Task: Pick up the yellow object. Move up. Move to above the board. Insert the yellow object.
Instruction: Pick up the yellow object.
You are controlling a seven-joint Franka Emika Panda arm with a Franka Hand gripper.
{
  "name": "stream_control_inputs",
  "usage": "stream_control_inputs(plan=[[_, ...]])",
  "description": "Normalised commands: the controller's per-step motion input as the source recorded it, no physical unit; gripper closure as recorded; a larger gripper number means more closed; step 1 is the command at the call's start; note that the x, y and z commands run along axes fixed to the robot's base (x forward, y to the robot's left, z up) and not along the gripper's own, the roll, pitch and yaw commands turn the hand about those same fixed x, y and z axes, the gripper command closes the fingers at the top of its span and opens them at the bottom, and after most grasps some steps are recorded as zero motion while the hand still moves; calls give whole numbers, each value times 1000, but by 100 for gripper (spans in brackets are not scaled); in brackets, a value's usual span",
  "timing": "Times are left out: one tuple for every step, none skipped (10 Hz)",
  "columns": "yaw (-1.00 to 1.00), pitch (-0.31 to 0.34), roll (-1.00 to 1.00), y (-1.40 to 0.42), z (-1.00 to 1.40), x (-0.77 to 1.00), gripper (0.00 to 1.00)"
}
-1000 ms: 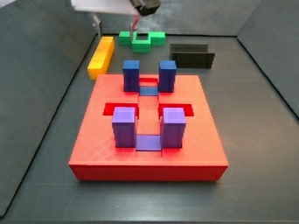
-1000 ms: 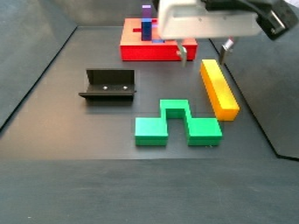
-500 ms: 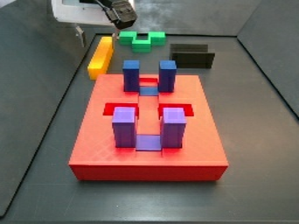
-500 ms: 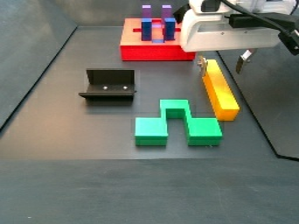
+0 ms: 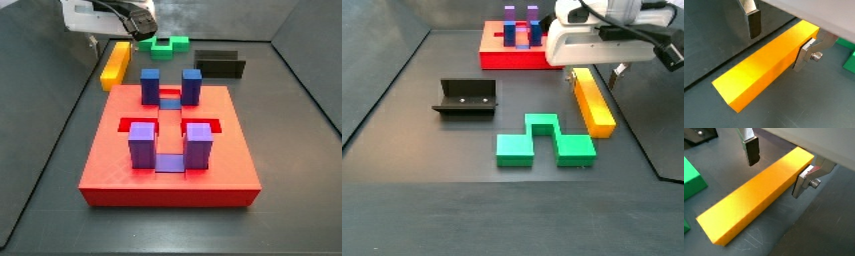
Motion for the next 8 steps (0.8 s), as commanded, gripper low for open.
stream_control_inputs(plan=[[-143, 0, -214, 251, -169, 0, 0], [-100, 0, -196, 220, -197, 0, 0], [-31, 0, -127, 103, -251, 0, 0], [-43, 0, -81, 29, -340, 0, 0], [-46, 0, -80, 6, -331, 0, 0], [-31, 0, -86, 0, -283, 3, 0], [-3, 3, -7, 0, -183, 34, 0], [0, 0, 0, 0, -74, 0, 0]])
